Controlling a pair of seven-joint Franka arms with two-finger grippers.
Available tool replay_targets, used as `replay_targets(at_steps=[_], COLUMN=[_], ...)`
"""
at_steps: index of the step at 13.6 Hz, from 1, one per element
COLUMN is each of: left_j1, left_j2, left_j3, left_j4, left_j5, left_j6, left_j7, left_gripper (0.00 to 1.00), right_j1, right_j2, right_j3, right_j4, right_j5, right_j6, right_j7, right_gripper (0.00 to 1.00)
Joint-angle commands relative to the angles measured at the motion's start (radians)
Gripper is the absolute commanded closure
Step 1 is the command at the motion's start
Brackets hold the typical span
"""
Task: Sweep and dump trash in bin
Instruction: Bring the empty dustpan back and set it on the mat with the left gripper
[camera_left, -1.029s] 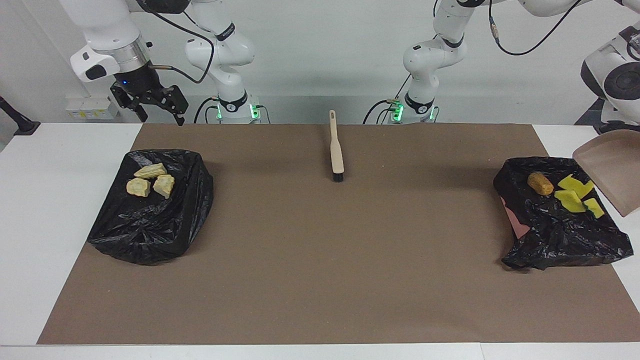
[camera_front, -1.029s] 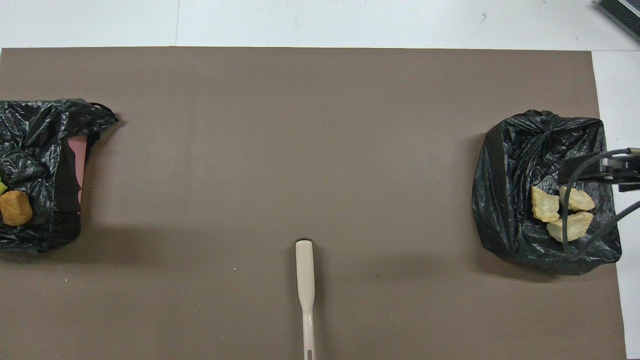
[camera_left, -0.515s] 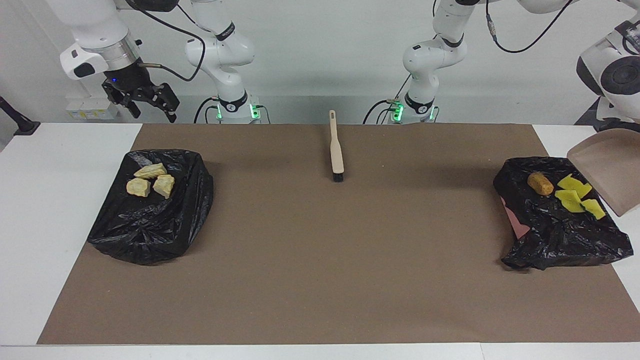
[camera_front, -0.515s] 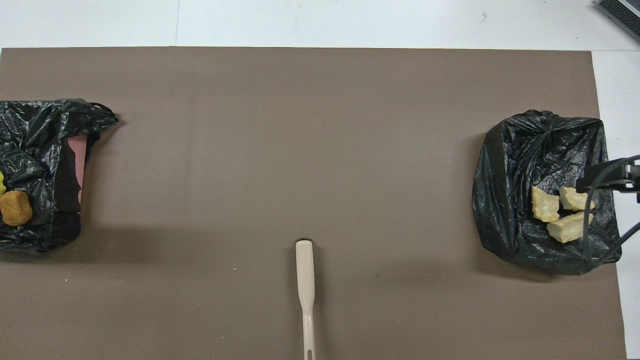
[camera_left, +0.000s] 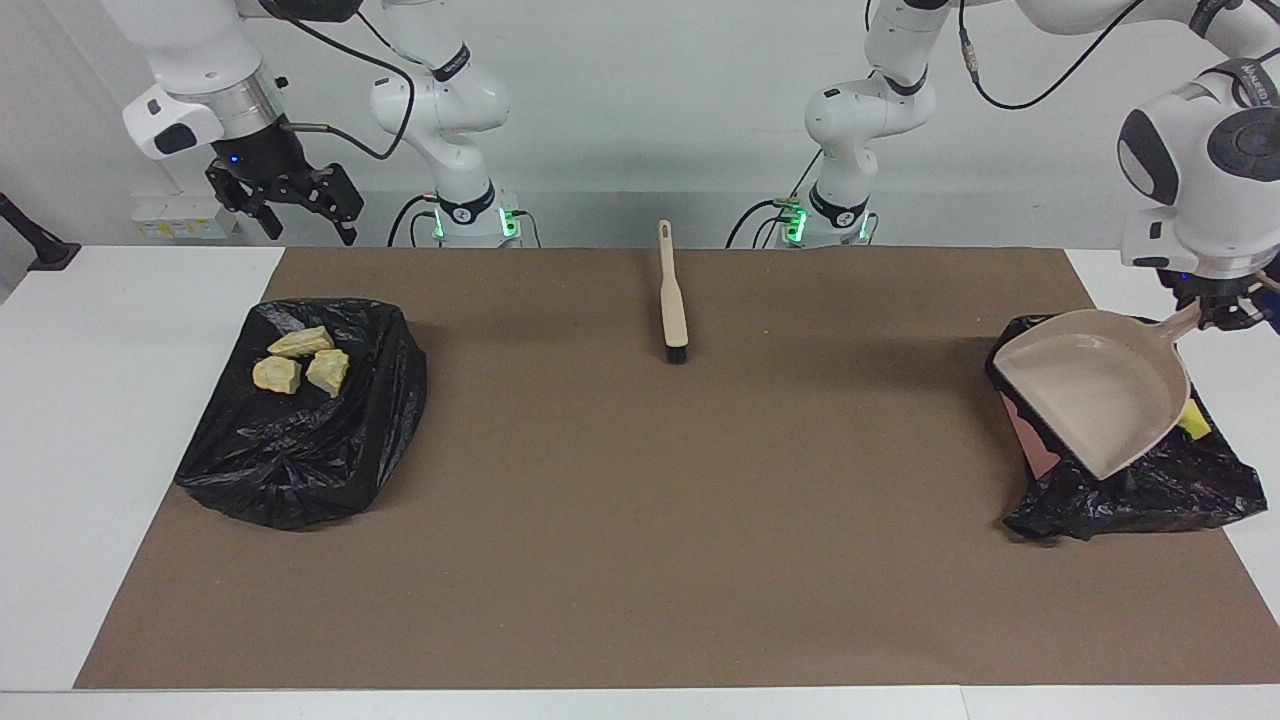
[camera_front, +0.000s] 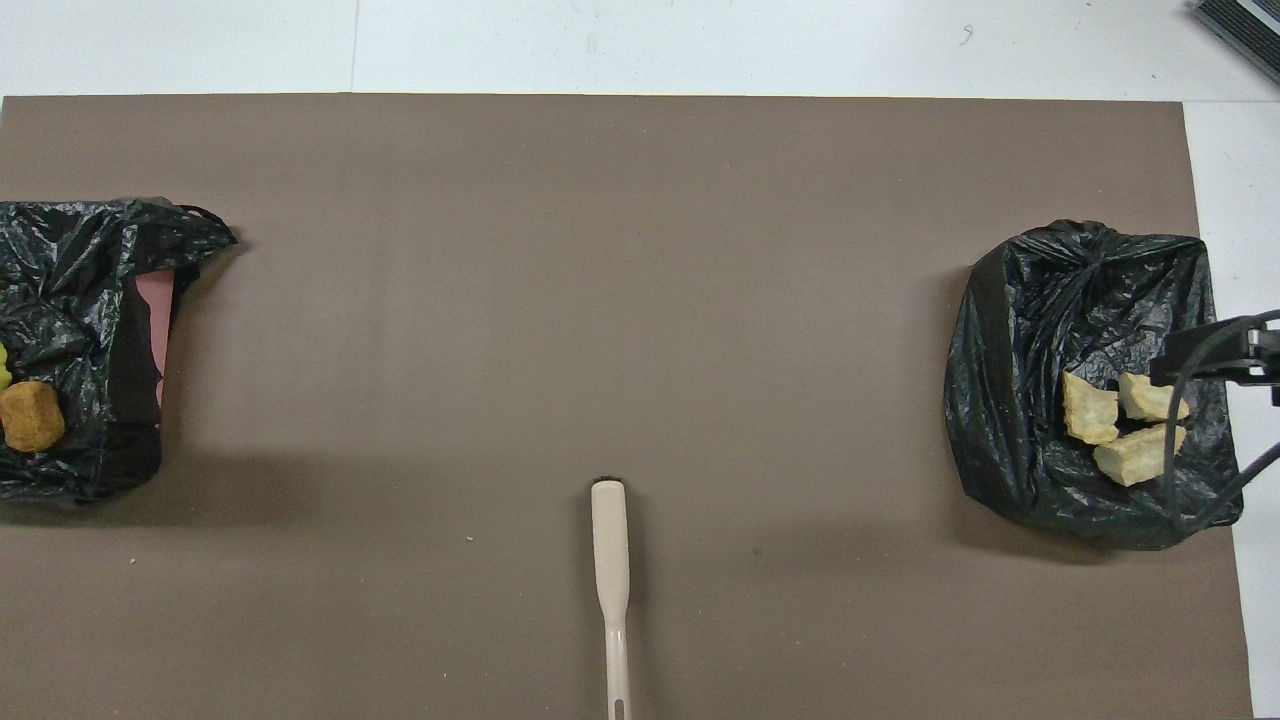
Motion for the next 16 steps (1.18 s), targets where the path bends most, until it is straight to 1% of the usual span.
replay_targets(at_steps=[1,3,4,6,8,10,11,13,14,16], left_j1=[-0.093,-0.173,-0.224,-0.290,-0.342,-0.408,-0.439,-0.514,-0.540,-0.572], left_j2=[-0.008,0.006,0.024,0.042,0.056,0.085,0.092,0.128,0.133,0.145], left_j3=[0.013,0.013,0.013,0.013,0.013,0.013,0.013,0.013,0.013,0.013], left_j4=[-0.066,-0.101,-0.110,-0.126,-0.147,-0.147,-0.146,-0.134,-0.134,-0.111], left_j5=[-0.118,-0.195,-0.233,-0.309,-0.384,-0.462,-0.484,-0.504,-0.513,-0.566], left_j6=[-0.010,0.008,0.018,0.065,0.134,0.220,0.250,0.324,0.361,0.384], left_j7=[-0.211,-0.439,-0.551,-0.711,-0.860,-1.016,-1.099,-1.251,-1.302,-1.390], left_gripper=[1.00,1.00,1.00,1.00,1.00,1.00,1.00,1.00,1.00,1.00], right_j1=[0.003,0.003,0.003,0.003,0.003,0.003,0.004,0.006,0.006,0.006], right_j2=[-0.018,-0.018,-0.018,-0.018,-0.018,-0.024,-0.026,-0.033,-0.033,-0.035], right_j3=[0.002,0.005,0.006,0.006,0.006,0.006,0.006,0.008,0.008,0.008], right_j4=[-0.015,-0.016,-0.019,-0.019,-0.021,-0.027,-0.030,-0.039,-0.041,-0.041], right_j5=[-0.036,-0.053,-0.052,-0.050,-0.046,-0.040,-0.040,-0.038,-0.038,-0.038], right_j6=[0.031,0.040,0.054,0.057,0.057,0.055,0.055,0.052,0.052,0.055], right_j7=[-0.065,-0.063,-0.059,-0.059,-0.060,-0.060,-0.060,-0.057,-0.059,-0.057], right_gripper=[0.00,0.00,0.00,0.00,0.00,0.00,0.00,0.00,0.00,0.00])
